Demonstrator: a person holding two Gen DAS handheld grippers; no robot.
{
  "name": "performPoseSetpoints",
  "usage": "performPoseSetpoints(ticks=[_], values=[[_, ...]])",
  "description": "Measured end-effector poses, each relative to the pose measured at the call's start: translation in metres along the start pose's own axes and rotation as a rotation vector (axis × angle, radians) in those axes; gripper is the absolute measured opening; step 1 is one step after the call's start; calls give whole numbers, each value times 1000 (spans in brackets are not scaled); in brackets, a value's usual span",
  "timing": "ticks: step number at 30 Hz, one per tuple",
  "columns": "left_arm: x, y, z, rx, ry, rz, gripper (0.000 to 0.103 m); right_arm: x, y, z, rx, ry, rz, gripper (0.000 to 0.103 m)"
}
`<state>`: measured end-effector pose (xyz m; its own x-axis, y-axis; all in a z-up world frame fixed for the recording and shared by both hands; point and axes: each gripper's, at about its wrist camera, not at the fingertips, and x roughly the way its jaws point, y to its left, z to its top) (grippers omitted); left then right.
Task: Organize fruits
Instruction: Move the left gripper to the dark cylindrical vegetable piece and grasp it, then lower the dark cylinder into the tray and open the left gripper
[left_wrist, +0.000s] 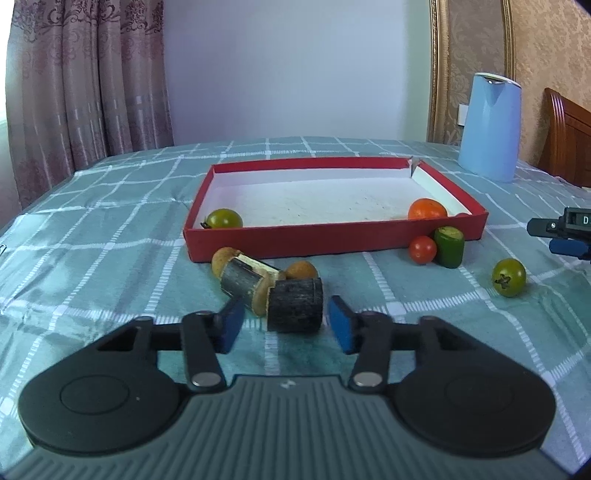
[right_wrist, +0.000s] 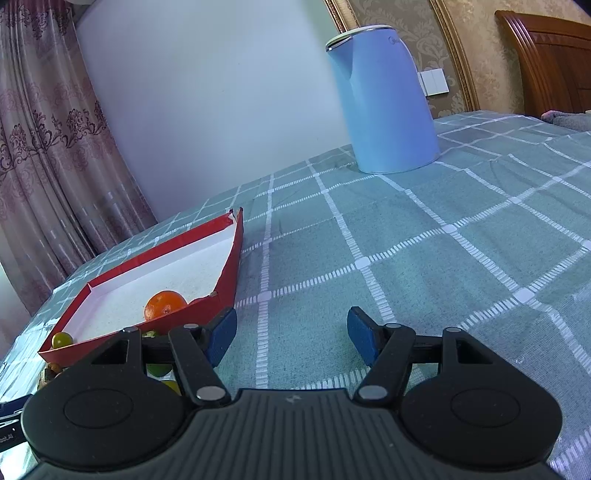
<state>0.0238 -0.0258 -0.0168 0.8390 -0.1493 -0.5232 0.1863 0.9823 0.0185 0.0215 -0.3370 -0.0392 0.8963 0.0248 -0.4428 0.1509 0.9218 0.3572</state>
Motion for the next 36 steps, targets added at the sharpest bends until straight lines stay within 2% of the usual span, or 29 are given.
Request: performPoseSetpoints(ticks=[6,9,14,18,24,28,32,34,36], values=[[1,-2,0,3,4,-2,38,0,-1,0,4,5,7,66],[2,-2,0,4,8,-7,30,1,-1,0,8,6,10,66],[1,-5,1,4,11,-13,29,0,-2,0,14,4,14,66],[-11,-9,6,2,-21,-28,29,0,-3,0,15,2,16,66],[-19,-8,37,2,-102,2,29,-1,-4,0,18,-3,20,66],[-2,-7,63,13,-136,65,29,-1,-4,0,23,-3,25,66],[31,4,82,-18,-99,128,29,-2,-5,1,27,-6,27,66],[46,11,84,-48,-55,138,29,-2,-4,1,28,-5,28,66],[58,16,84,-64,-21,119,29,-2,-4,0,27,-4,29,66]])
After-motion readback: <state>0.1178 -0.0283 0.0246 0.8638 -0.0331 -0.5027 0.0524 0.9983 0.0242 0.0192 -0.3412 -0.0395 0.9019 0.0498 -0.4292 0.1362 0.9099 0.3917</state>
